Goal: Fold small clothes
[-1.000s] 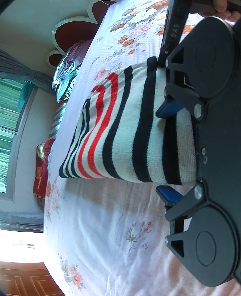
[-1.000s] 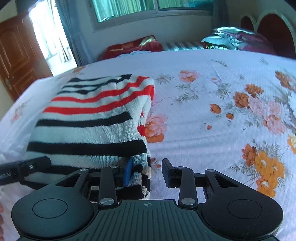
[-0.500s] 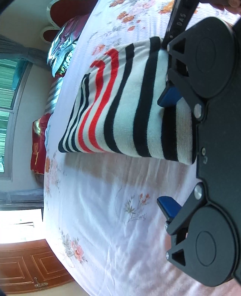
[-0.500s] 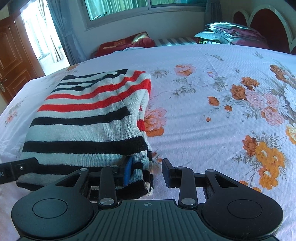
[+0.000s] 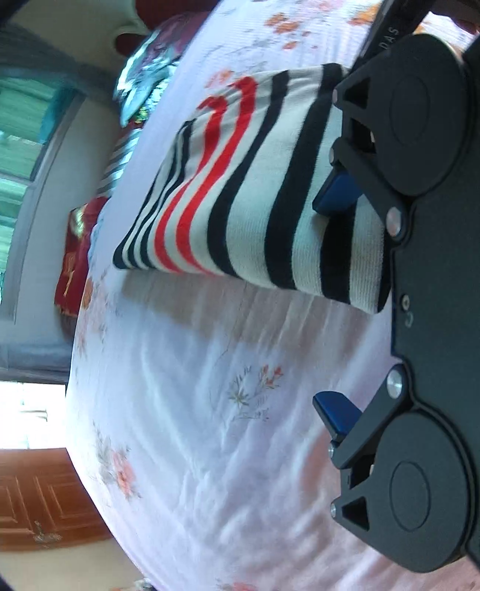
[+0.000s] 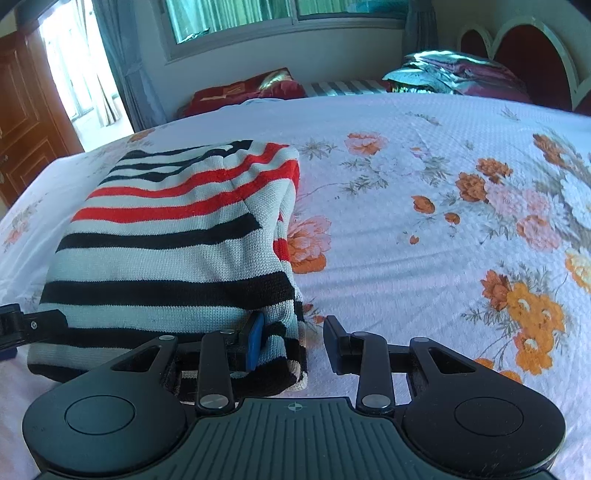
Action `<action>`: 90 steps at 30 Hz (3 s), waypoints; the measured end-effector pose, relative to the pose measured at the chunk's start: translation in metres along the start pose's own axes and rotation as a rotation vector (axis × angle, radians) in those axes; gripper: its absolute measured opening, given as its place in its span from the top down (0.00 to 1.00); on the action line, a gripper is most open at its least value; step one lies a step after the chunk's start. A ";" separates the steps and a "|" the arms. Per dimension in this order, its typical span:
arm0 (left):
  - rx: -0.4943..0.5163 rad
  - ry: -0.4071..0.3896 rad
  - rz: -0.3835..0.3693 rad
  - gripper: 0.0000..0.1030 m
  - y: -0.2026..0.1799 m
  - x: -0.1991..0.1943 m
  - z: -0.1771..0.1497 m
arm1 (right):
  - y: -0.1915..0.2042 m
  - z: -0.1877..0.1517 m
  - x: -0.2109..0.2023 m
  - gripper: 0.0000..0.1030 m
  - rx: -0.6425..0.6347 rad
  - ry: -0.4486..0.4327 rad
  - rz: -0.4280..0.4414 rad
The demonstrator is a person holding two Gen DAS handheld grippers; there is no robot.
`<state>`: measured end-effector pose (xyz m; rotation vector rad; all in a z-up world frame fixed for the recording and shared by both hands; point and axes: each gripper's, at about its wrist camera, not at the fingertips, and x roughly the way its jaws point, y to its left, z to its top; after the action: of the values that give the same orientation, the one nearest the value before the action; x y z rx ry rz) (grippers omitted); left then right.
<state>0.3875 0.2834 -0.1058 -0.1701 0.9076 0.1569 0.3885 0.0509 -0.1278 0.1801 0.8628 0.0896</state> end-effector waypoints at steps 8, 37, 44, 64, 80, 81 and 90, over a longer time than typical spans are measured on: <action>0.104 -0.042 0.047 0.03 -0.017 -0.031 0.005 | -0.010 0.008 -0.008 0.31 -0.022 -0.007 -0.049; 0.101 -0.260 0.063 0.01 -0.027 -0.327 -0.145 | -0.017 -0.113 -0.353 0.00 -0.200 -0.361 0.123; 0.092 -0.309 0.058 0.01 -0.026 -0.364 -0.165 | -0.023 -0.129 -0.384 0.00 -0.198 -0.408 0.123; 0.080 -0.348 0.074 0.01 -0.022 -0.383 -0.176 | -0.033 -0.137 -0.397 0.00 -0.184 -0.433 0.131; 0.085 -0.350 0.077 0.01 -0.027 -0.381 -0.174 | -0.034 -0.135 -0.396 0.00 -0.179 -0.430 0.136; 0.085 -0.350 0.077 0.01 -0.027 -0.381 -0.174 | -0.034 -0.135 -0.395 0.00 -0.178 -0.431 0.135; 0.086 -0.346 0.078 0.01 -0.027 -0.379 -0.174 | -0.035 -0.134 -0.393 0.00 -0.180 -0.428 0.140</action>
<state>0.0298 0.1957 0.0919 -0.0254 0.5753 0.2125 0.0321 -0.0263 0.0737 0.0856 0.4114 0.2491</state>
